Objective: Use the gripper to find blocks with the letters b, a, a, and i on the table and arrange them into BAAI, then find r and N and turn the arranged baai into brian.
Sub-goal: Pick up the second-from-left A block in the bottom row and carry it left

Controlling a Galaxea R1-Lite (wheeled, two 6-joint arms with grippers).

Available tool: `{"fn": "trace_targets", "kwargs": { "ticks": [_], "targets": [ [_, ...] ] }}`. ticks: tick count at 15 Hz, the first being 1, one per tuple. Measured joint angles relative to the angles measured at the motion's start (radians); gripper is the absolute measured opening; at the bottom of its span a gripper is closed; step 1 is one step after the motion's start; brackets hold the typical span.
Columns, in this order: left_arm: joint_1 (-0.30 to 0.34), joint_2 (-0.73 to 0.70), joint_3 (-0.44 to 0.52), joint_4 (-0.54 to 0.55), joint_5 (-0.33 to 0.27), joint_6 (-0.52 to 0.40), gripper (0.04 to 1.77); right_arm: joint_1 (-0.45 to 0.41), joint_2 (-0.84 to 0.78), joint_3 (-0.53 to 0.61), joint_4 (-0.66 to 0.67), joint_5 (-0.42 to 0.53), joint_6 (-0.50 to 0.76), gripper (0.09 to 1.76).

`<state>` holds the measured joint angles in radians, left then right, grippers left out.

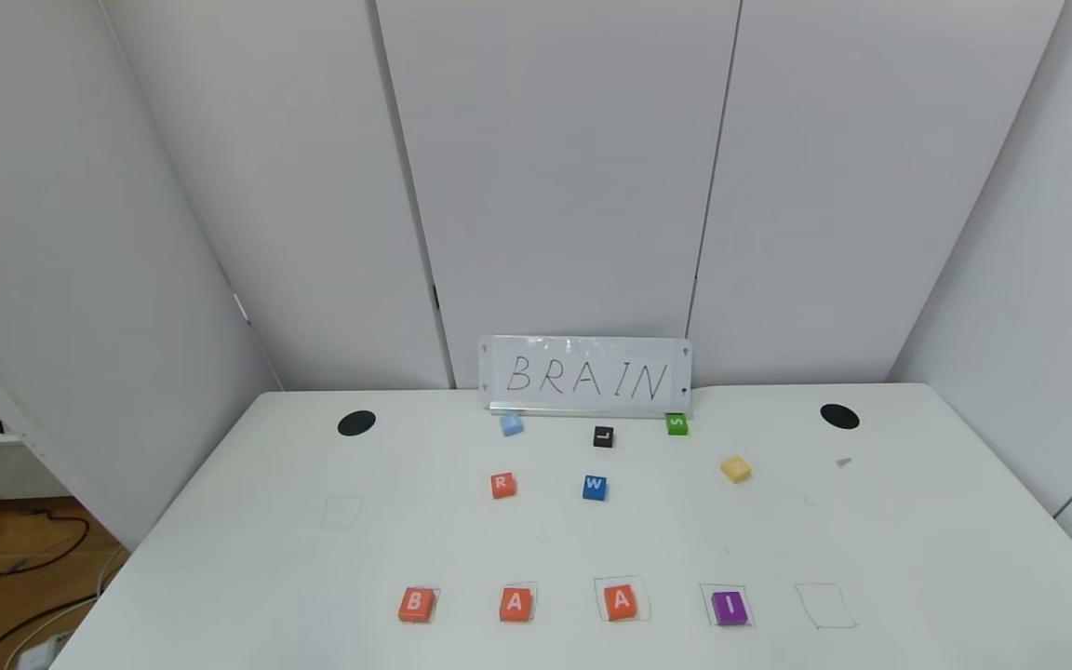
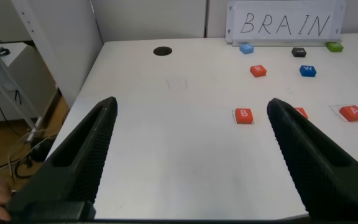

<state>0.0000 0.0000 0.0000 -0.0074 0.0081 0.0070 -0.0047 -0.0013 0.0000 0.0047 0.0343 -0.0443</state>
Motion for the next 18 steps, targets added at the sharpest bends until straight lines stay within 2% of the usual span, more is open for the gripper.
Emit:
{"fn": "trace_targets", "kwargs": {
  "ticks": [18],
  "targets": [
    [0.000,0.000,0.000,0.004,0.002,-0.034,1.72,0.000,0.000,0.000,-0.008,-0.010,0.049,1.71]
  ]
}}
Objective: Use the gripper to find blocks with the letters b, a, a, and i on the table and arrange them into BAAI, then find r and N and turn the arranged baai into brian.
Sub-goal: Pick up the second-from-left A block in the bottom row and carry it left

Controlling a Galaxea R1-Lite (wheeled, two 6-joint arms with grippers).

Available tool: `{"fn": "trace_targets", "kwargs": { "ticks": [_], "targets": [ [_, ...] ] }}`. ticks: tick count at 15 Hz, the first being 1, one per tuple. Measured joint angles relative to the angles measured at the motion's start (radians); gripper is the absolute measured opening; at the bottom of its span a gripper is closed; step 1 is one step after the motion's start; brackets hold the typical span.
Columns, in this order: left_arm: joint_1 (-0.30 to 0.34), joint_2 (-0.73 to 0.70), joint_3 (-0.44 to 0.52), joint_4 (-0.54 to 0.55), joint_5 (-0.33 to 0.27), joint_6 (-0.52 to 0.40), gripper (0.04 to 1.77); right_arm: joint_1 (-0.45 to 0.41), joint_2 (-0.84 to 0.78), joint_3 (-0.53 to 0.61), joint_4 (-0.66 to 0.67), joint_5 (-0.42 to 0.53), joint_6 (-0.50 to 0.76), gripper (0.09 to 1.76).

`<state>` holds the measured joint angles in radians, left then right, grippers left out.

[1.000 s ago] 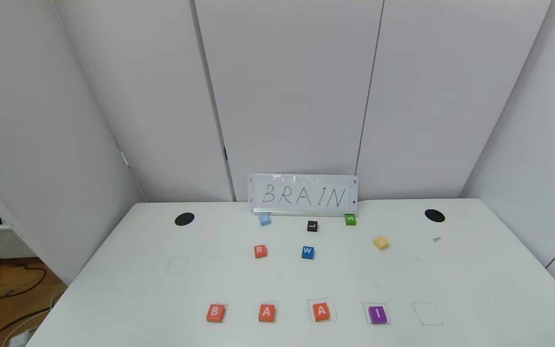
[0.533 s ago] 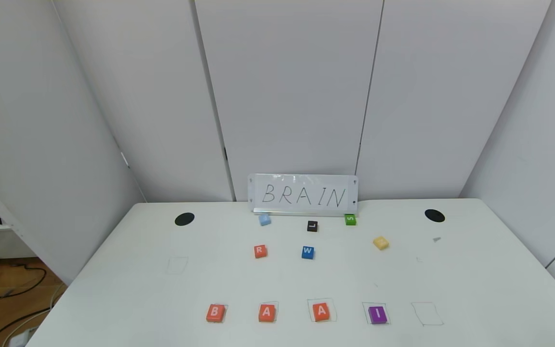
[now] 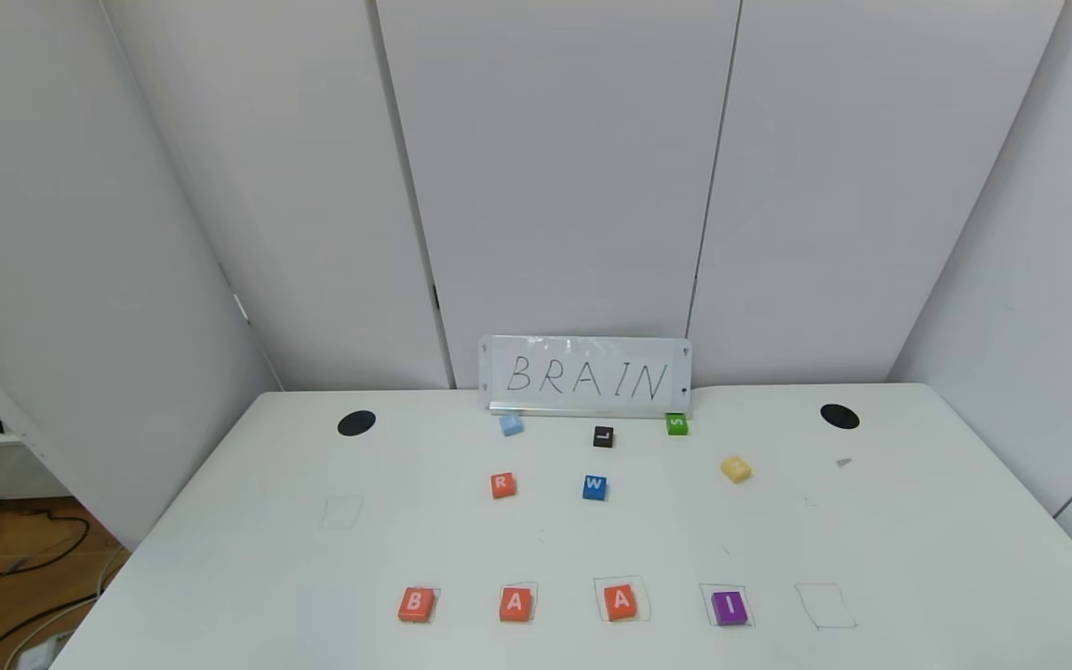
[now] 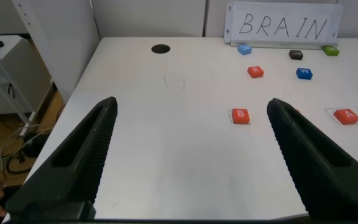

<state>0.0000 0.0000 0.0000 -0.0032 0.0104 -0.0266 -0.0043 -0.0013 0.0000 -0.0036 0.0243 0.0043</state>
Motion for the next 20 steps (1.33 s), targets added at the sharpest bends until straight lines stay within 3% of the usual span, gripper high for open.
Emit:
{"fn": "trace_targets", "kwargs": {
  "ticks": [4,9,20],
  "targets": [
    [0.000,0.000,-0.059,0.013,-0.015,0.000,1.72,0.000,0.007,-0.090,0.027,-0.007,0.051,1.71],
    [0.000,0.049,-0.264,0.113,-0.073,0.004,1.72,0.000,0.128,-0.329,0.075,0.001,0.050,1.71],
    [-0.006,0.612,-0.831,0.144,-0.084,0.037,1.72,-0.008,0.685,-0.857,0.186,0.001,0.047,1.71]
  ]
}}
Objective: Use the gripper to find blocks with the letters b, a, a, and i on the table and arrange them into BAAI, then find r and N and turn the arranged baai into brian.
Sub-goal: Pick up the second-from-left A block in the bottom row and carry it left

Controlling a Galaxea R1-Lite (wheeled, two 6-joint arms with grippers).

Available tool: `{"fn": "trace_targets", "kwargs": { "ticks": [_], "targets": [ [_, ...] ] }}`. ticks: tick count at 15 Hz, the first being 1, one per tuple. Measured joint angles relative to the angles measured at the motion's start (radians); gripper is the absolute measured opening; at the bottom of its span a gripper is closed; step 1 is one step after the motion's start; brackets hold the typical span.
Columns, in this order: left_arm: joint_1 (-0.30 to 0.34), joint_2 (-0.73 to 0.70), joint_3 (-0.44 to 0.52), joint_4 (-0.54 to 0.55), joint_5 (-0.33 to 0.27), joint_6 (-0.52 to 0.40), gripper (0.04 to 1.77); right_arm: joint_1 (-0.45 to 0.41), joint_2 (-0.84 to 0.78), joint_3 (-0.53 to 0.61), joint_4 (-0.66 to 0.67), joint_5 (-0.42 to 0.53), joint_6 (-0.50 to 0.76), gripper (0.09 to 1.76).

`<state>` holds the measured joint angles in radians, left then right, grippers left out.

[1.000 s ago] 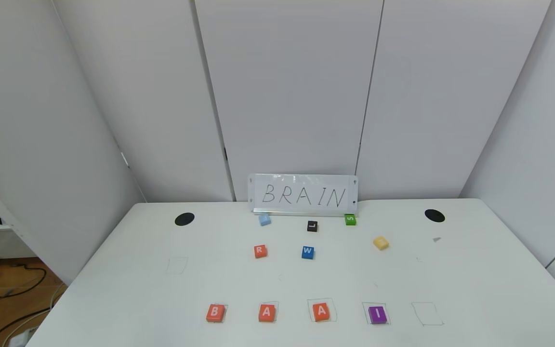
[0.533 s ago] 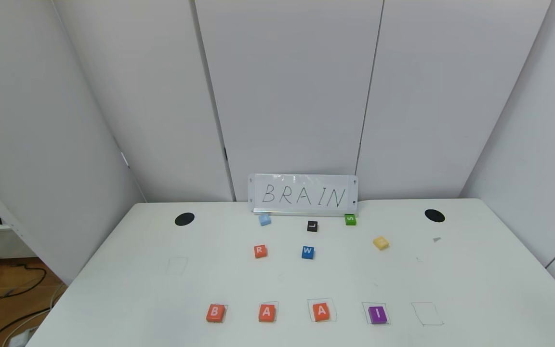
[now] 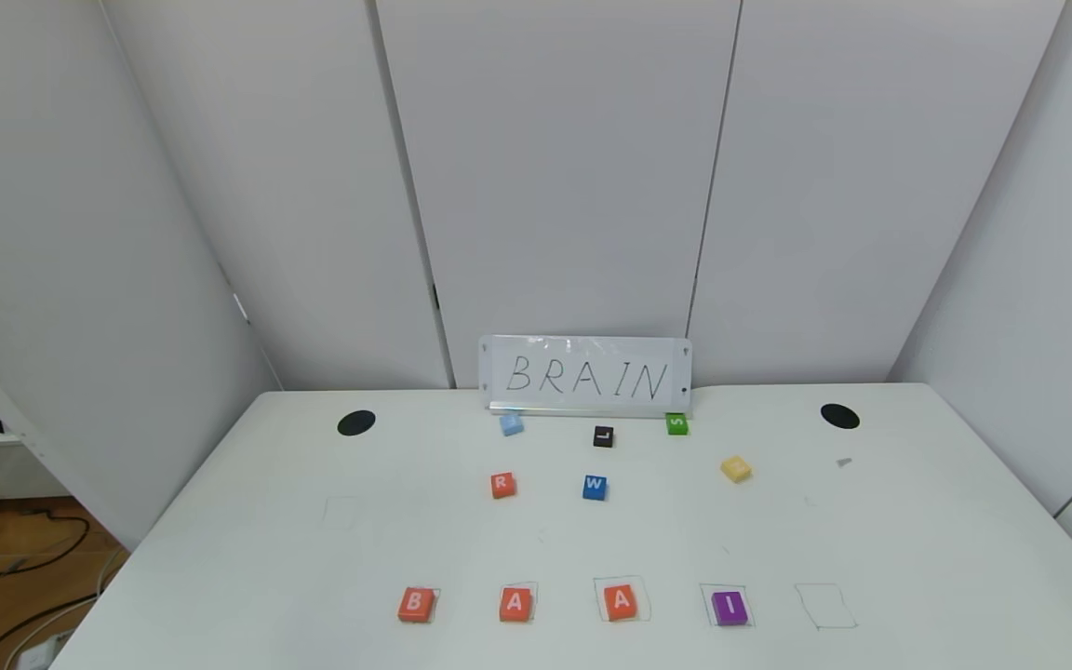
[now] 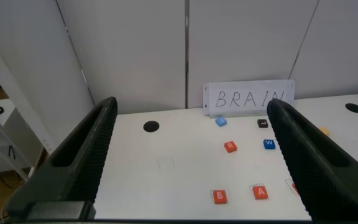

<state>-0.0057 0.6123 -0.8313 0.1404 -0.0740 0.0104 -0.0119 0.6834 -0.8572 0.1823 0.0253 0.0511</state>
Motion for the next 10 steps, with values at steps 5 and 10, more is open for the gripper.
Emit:
{"fn": "trace_targets", "kwargs": {
  "ticks": [5,10],
  "targets": [
    [-0.027,0.271,-0.201,0.064,-0.001,0.004,1.72,0.004,0.261,-0.162,0.004,-0.003,0.001,1.71],
    [-0.066,0.523,-0.269,0.061,0.000,0.003,1.72,0.052,0.477,-0.219,0.004,-0.004,0.002,1.71]
  ]
}}
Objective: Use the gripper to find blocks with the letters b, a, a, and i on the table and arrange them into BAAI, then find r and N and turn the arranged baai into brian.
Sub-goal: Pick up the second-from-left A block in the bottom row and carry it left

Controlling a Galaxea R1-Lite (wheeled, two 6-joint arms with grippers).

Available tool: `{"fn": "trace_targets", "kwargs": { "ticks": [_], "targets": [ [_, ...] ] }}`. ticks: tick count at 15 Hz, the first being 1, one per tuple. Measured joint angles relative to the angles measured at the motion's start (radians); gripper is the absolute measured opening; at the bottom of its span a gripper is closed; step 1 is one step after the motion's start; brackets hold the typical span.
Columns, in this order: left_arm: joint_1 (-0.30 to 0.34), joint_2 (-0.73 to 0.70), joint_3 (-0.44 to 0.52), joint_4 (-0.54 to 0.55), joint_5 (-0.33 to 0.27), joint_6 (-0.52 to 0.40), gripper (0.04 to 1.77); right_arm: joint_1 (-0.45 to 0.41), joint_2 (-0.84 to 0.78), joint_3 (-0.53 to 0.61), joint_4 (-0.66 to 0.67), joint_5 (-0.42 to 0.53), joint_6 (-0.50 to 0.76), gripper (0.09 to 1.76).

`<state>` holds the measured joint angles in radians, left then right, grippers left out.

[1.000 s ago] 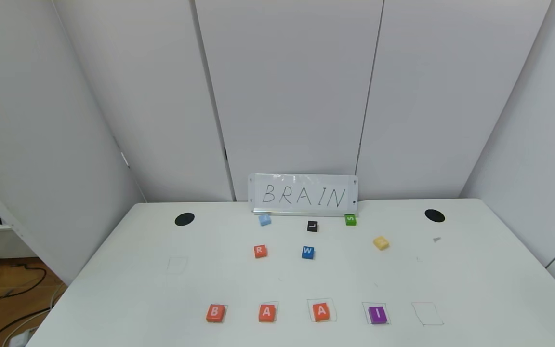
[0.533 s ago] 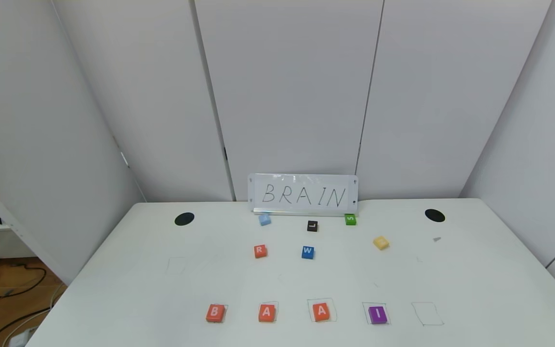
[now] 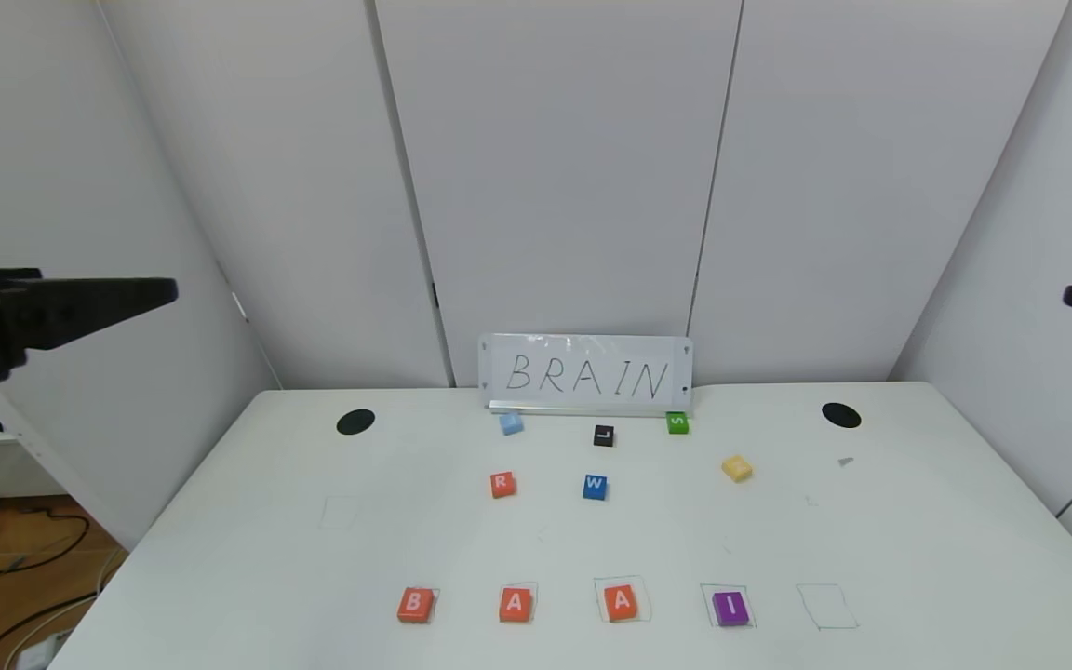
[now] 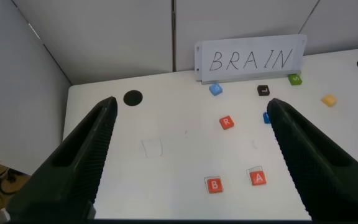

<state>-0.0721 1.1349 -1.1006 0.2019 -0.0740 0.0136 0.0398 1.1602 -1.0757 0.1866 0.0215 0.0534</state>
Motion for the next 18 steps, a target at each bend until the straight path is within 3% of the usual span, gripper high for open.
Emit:
{"fn": "trace_targets", "kwargs": {
  "ticks": [4,6,12,18],
  "targets": [
    [-0.042,0.186,-0.085,0.009,0.010,-0.023,1.72,0.014,0.128,-0.004,-0.003,-0.002,0.012,1.71],
    [-0.084,0.248,-0.092,0.015,0.019,-0.086,1.72,0.029,0.183,-0.006,-0.006,-0.002,0.046,1.71],
    [-0.133,0.364,-0.042,0.034,0.034,-0.103,1.72,0.066,0.297,-0.008,-0.004,-0.002,0.078,1.71],
    [-0.184,0.430,0.001,0.028,0.088,-0.136,1.72,0.066,0.337,-0.006,-0.004,-0.002,0.079,1.71]
  ]
}}
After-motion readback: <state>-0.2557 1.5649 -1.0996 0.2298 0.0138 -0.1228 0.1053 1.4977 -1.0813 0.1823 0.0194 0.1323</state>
